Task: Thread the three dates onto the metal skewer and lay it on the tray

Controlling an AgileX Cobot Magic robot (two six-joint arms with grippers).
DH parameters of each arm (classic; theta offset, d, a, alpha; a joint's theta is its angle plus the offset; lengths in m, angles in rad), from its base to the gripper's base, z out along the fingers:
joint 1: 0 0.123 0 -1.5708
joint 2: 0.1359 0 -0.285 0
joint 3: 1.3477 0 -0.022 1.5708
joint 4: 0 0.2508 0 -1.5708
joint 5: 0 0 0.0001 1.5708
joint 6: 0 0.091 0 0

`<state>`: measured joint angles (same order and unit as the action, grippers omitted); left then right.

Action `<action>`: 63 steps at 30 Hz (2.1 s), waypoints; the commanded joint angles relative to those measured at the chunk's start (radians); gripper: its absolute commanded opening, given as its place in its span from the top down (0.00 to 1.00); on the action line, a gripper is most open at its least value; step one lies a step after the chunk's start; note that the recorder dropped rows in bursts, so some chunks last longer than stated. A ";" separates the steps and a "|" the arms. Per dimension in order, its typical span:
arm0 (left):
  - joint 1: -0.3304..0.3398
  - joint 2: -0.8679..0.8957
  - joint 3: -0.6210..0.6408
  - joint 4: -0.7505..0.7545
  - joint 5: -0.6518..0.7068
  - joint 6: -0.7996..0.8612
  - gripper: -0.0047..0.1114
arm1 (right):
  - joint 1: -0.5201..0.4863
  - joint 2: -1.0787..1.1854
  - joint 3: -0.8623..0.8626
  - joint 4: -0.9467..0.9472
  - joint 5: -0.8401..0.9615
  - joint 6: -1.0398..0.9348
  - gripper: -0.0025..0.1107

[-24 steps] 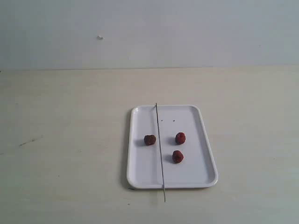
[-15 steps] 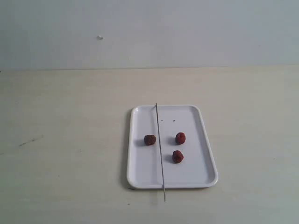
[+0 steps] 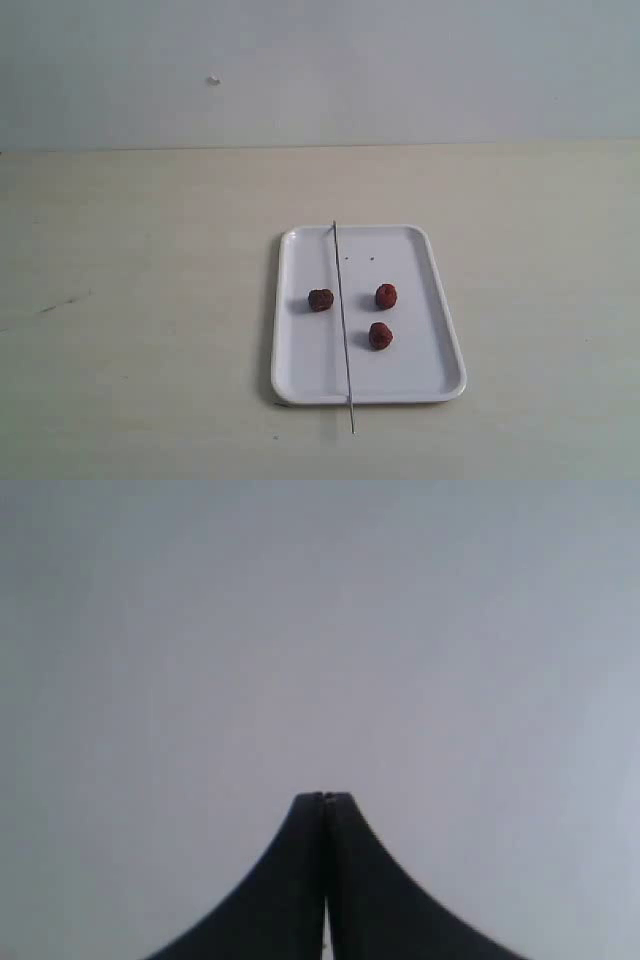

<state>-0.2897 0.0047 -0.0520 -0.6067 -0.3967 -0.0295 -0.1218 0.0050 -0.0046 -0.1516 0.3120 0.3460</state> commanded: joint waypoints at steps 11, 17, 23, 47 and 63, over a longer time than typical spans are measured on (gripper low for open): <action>0.002 0.378 -0.392 0.052 -0.282 -0.030 0.96 | -0.006 -0.005 0.005 -0.005 -0.008 -0.004 0.98; 0.002 0.799 -0.676 0.052 0.312 0.081 0.96 | -0.006 -0.005 0.005 -0.005 -0.008 -0.004 0.98; 0.000 1.368 -0.934 0.078 0.738 0.124 0.96 | -0.006 -0.005 0.005 -0.005 -0.008 -0.004 0.98; -0.372 1.629 -1.277 0.234 1.187 0.194 0.95 | -0.006 -0.005 0.005 -0.005 -0.008 -0.003 0.98; -0.382 1.715 -1.277 0.127 1.217 0.168 0.26 | -0.006 -0.005 0.005 -0.005 -0.008 -0.003 0.98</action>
<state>-0.6589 1.6850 -1.3212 -0.4489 0.8066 0.1516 -0.1218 0.0050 -0.0046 -0.1516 0.3120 0.3460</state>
